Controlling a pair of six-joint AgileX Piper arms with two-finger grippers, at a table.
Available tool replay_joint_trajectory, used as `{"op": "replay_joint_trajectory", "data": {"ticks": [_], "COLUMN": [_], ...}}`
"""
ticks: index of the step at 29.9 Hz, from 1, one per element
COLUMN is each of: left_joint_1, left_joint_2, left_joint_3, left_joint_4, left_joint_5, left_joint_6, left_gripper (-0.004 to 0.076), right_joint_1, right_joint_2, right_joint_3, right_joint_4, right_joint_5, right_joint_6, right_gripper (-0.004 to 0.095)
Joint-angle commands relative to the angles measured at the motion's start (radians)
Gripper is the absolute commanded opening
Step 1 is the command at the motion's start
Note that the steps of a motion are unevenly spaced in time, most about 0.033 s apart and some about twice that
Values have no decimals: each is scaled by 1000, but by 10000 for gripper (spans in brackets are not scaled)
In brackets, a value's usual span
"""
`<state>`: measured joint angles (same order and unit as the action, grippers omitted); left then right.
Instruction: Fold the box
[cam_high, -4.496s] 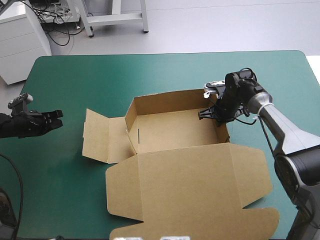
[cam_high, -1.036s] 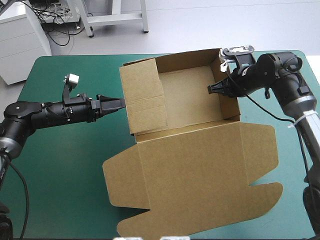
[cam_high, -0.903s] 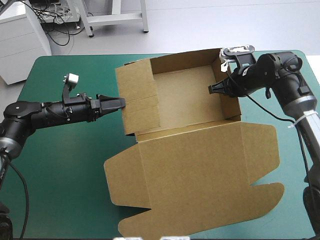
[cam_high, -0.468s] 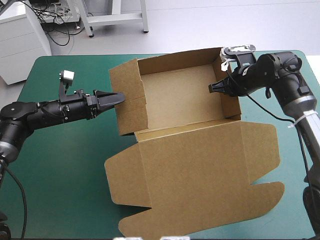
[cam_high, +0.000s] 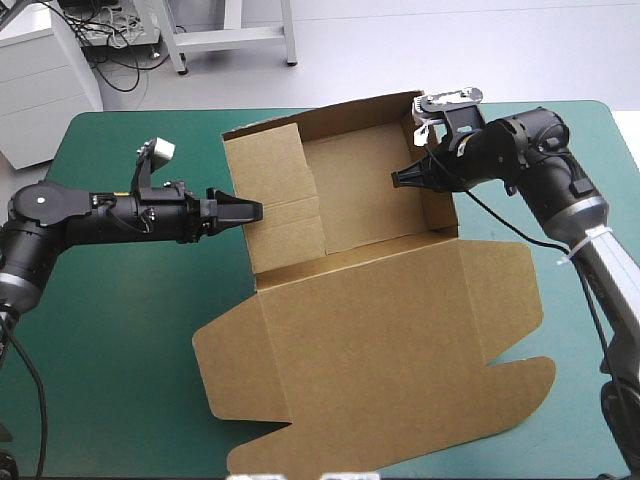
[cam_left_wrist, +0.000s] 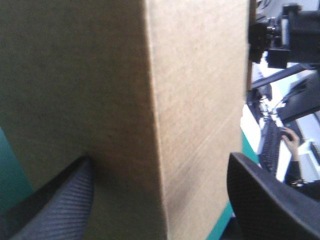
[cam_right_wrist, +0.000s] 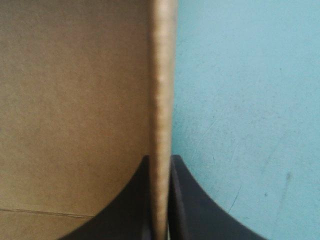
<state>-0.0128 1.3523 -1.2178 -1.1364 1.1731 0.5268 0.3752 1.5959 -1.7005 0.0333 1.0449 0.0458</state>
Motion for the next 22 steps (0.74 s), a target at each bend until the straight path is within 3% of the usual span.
{"op": "replay_joint_trajectory", "data": {"ticks": [1,9,16,22], "left_joint_1": [-73,-224,-358,-371], "left_joint_2": [-31,-31,-30,-16], "left_joint_3": [-117,-137,-137,-137], "left_joint_4": [107,456,730,793], "left_joint_5": [-74,-254,-365,-398], "left_joint_6": [-167,-499,-734,-787], "left_gripper": [522,522,522,522], "right_joint_1": [17,36,86,119], "right_joint_2": [-45,-46,-65,-65], "right_joint_3": [-42,-42,-42,-42], "right_joint_4": [42,35,-52,-93], "right_joint_5": [-78,-76,-76,-66], "right_joint_6": [19,19,72,101], "right_gripper": [-8,-7,-7,-7]}}
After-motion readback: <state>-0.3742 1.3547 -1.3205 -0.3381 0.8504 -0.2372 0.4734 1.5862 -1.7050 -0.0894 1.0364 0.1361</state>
